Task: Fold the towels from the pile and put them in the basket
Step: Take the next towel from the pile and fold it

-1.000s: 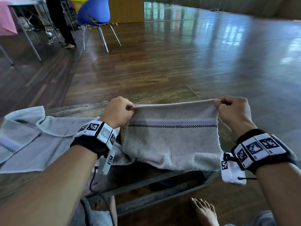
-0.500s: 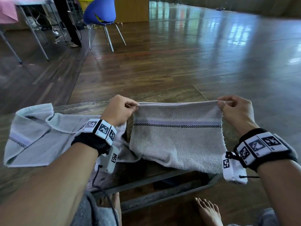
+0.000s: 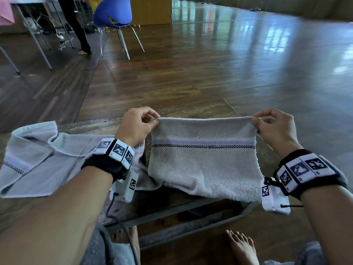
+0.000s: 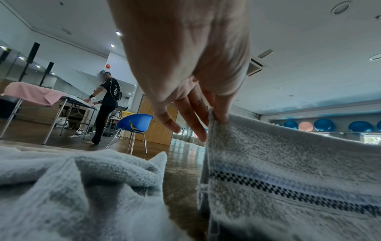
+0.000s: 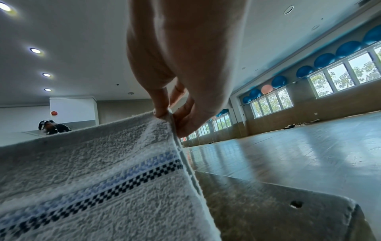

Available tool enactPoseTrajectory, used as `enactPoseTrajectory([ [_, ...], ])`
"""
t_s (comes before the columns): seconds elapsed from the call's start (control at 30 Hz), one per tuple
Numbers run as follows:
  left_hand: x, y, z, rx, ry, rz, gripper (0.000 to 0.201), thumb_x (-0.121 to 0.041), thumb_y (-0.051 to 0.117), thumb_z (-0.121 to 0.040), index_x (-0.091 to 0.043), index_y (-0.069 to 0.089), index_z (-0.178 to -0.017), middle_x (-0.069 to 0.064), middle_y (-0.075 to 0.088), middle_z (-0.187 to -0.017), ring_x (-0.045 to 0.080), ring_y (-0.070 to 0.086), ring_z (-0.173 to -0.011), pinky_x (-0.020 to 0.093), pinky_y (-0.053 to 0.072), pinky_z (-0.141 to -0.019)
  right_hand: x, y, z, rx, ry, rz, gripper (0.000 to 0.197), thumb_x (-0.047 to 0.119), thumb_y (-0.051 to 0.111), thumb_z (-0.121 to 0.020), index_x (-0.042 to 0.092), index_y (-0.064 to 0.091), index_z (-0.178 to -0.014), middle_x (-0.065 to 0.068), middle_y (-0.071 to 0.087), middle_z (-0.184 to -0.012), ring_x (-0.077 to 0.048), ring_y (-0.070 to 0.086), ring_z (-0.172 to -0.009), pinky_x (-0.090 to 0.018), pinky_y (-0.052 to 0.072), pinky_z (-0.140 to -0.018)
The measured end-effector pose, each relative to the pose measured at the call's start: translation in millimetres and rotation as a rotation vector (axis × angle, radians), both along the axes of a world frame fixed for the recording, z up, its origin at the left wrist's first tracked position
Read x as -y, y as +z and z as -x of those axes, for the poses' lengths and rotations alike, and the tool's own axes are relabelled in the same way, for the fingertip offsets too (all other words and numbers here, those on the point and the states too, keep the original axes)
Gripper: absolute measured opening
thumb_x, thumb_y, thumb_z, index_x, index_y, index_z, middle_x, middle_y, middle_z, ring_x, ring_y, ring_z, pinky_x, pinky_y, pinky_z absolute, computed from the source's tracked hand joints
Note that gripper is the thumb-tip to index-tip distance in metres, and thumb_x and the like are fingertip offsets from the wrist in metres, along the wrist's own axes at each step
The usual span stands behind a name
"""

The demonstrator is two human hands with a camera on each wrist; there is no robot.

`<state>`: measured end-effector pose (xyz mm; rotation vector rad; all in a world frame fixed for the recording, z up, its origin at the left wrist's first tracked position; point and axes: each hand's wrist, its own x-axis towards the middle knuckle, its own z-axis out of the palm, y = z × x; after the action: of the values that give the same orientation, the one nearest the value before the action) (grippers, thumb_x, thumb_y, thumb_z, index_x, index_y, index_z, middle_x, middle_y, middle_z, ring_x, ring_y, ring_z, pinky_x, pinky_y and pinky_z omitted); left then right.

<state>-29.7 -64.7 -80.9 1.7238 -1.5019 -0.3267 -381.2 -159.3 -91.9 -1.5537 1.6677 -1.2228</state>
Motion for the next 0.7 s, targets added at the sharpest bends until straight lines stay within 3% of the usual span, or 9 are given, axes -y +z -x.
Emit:
enactPoseTrajectory([
  [0.1,1.3,-0.6,1.5,-0.003,0.012,0.002,0.005,-0.014,0.076,-0.085,-0.018,0.075,-0.085,-0.002,0.071,-0.077,0.008,0.063,-0.07,0.017,0.049,-0.066,1.9,-1.3,2.0,-0.007,0.011,-0.007,0.014,0.016,0.082,-0.081,0.024,0.072,-0.077,0.001,0.075,-0.084,-0.02,0.073,-0.081,-0.042,0.062,-0.083],
  [0.2,2.9,-1.4,3.2,0.015,0.05,-0.001,0.004,-0.012,0.076,-0.084,-0.015,0.075,-0.081,-0.001,0.07,-0.075,0.008,0.062,-0.068,0.016,0.047,-0.063,2.8,-1.6,3.5,-0.051,0.017,0.024,0.018,0.014,0.083,-0.08,0.026,0.072,-0.072,0.005,0.075,-0.081,-0.011,0.071,-0.076,-0.033,0.061,-0.077],
  [0.37,5.7,-6.7,4.3,0.053,0.079,-0.085,0.007,-0.01,0.077,-0.082,-0.013,0.076,-0.076,-0.004,0.069,-0.07,0.004,0.06,-0.063,0.013,0.043,-0.056,-2.7,-5.9,1.0,-0.238,0.11,0.093,0.02,0.011,0.081,-0.079,0.027,0.072,-0.072,0.015,0.069,-0.07,0.005,0.06,-0.065,-0.015,0.046,-0.065],
  [0.47,5.2,-10.6,3.9,0.105,0.061,-0.156,0.008,-0.008,0.076,-0.082,-0.012,0.077,-0.074,-0.004,0.068,-0.066,0.004,0.058,-0.057,0.009,0.038,-0.049,-6.7,-8.5,1.5,-0.318,0.131,0.091,0.024,0.011,0.083,-0.079,0.029,0.072,-0.069,0.015,0.068,-0.068,0.002,0.06,-0.07,-0.014,0.042,-0.069],
  [0.53,5.8,-12.1,4.2,0.116,0.062,-0.175,0.011,-0.006,0.076,-0.081,-0.013,0.078,-0.073,0.0,0.071,-0.068,0.009,0.061,-0.06,0.015,0.042,-0.053,-6.7,-9.2,2.8,-0.346,0.139,0.082,0.027,0.009,0.083,-0.08,0.031,0.071,-0.069,0.013,0.068,-0.07,-0.004,0.063,-0.076,-0.013,0.042,-0.071],
  [0.63,7.4,-12.8,5.0,0.12,0.07,-0.191,0.01,-0.007,0.077,-0.08,-0.014,0.08,-0.073,0.001,0.073,-0.07,0.015,0.067,-0.067,0.02,0.046,-0.059,-5.4,-8.9,2.3,-0.37,0.162,0.046,0.023,0.008,0.082,-0.081,0.027,0.073,-0.072,0.005,0.07,-0.077,-0.027,0.063,-0.102,-0.028,0.048,-0.087],
  [0.7,8.4,-13.5,4.6,0.125,0.074,-0.192,0.009,-0.007,0.077,-0.079,-0.014,0.08,-0.074,0.0,0.073,-0.069,0.014,0.067,-0.066,0.021,0.046,-0.059,-5.9,-7.9,0.6,-0.392,0.166,0.026,0.019,0.008,0.081,-0.081,0.023,0.075,-0.072,0.002,0.07,-0.078,-0.031,0.06,-0.11,-0.031,0.047,-0.09],
])
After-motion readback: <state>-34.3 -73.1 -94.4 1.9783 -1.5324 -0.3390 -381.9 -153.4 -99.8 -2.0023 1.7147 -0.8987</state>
